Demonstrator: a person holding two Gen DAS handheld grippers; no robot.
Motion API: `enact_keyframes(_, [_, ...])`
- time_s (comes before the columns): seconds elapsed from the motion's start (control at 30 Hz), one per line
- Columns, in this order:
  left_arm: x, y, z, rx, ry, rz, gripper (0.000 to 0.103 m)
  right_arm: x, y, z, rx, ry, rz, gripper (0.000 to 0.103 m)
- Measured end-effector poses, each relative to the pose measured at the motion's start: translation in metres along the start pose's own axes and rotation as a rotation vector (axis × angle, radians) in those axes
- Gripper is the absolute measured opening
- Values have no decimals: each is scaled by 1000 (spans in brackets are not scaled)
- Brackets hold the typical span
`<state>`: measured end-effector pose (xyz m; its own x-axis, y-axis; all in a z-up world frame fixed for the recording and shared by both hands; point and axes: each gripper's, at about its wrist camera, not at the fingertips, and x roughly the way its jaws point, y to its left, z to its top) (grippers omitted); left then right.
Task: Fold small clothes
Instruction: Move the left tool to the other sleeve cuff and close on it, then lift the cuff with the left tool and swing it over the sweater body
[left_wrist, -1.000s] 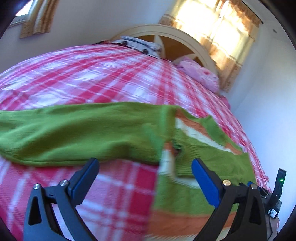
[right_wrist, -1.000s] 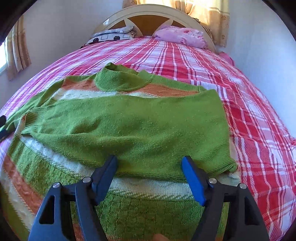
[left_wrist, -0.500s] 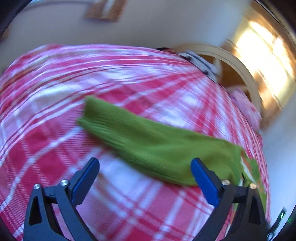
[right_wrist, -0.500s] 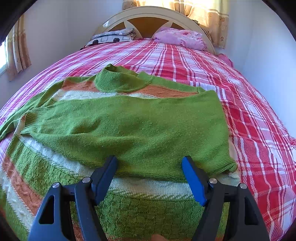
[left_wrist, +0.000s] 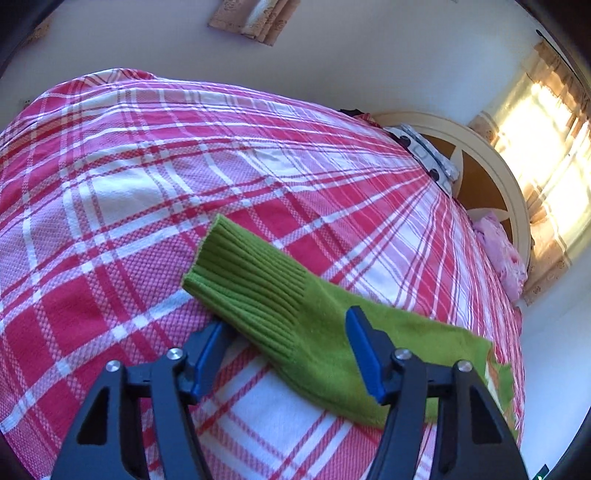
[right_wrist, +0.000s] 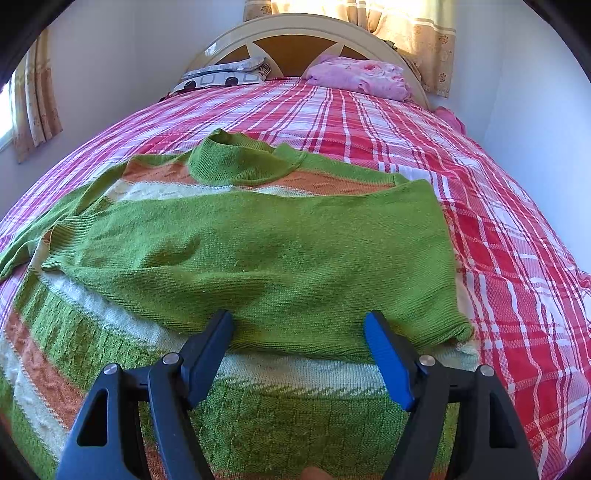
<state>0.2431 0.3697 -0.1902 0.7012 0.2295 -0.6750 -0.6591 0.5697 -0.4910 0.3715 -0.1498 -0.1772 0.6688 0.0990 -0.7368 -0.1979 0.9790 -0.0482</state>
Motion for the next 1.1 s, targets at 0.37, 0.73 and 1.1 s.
enact_keyframes(0.37, [-8, 5, 8, -14, -18, -65, 11, 0, 0, 1, 3, -2, 1, 75])
enact_keyframes(0.73, [-53, -66, 21, 63, -69, -280, 9, 0, 0, 1, 4, -4, 1, 75])
enact_keyframes(1.1, [-65, -136, 20, 141, -68, -396, 9, 1, -2, 2, 25, -13, 16, 76])
